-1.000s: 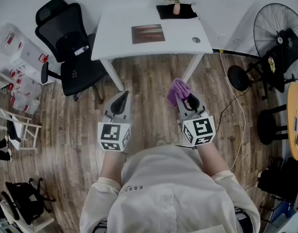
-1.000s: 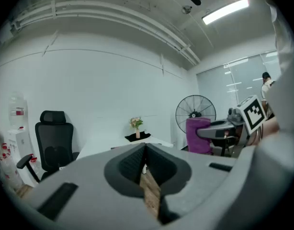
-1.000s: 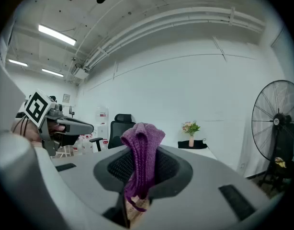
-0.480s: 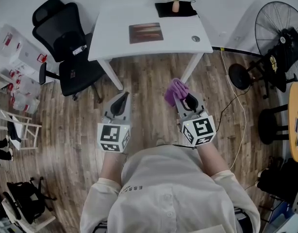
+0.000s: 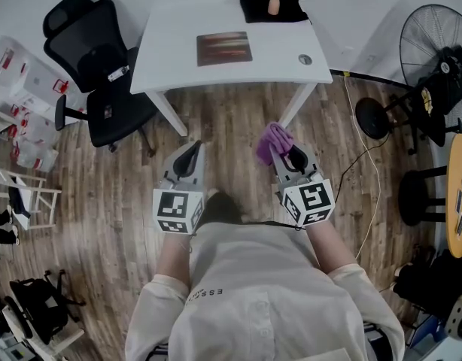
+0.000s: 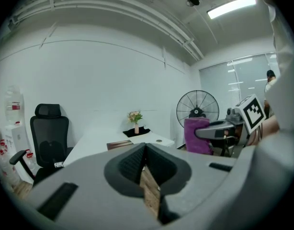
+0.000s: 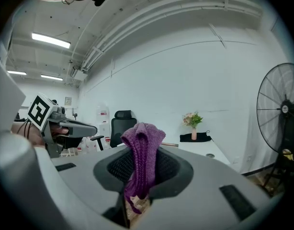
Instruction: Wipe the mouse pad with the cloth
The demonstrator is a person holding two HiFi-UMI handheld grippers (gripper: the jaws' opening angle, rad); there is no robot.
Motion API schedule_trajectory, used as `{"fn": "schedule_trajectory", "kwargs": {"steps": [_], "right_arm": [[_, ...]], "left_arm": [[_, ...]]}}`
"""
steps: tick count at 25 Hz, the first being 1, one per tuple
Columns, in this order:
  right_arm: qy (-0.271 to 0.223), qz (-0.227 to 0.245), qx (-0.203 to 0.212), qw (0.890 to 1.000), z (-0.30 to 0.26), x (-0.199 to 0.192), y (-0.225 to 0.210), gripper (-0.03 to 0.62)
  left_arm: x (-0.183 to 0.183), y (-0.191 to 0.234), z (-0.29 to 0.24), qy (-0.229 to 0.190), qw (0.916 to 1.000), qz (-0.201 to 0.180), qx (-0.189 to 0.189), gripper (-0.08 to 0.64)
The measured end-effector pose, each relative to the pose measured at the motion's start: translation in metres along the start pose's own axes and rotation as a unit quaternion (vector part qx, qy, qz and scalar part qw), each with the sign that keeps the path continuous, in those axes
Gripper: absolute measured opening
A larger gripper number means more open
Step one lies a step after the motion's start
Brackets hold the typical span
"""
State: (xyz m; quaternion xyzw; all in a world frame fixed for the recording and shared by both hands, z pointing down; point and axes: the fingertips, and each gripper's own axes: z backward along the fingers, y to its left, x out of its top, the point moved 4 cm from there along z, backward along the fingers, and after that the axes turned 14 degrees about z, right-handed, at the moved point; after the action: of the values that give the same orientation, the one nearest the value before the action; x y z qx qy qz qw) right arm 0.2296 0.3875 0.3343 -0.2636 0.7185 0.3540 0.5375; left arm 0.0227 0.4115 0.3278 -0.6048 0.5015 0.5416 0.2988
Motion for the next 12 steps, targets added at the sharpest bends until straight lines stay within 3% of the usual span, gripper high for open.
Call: {"fn": "schedule_trajectory", "kwargs": {"steps": [6, 12], "right_arm": [[0.009, -0.002, -0.002, 1.0, -0.056, 0.0, -0.008, 0.094], [0.027, -0.003, -0.005, 1.0, -0.145, 0.004, -0.019, 0.094]], "left_arm": [[0.01, 0.044, -0.03, -0.011, 0.9999, -0.006, 0.002, 0.0], [0.029, 0.112, -0.095, -0.007, 0.9998, 0.004, -0.018, 0.0]]}}
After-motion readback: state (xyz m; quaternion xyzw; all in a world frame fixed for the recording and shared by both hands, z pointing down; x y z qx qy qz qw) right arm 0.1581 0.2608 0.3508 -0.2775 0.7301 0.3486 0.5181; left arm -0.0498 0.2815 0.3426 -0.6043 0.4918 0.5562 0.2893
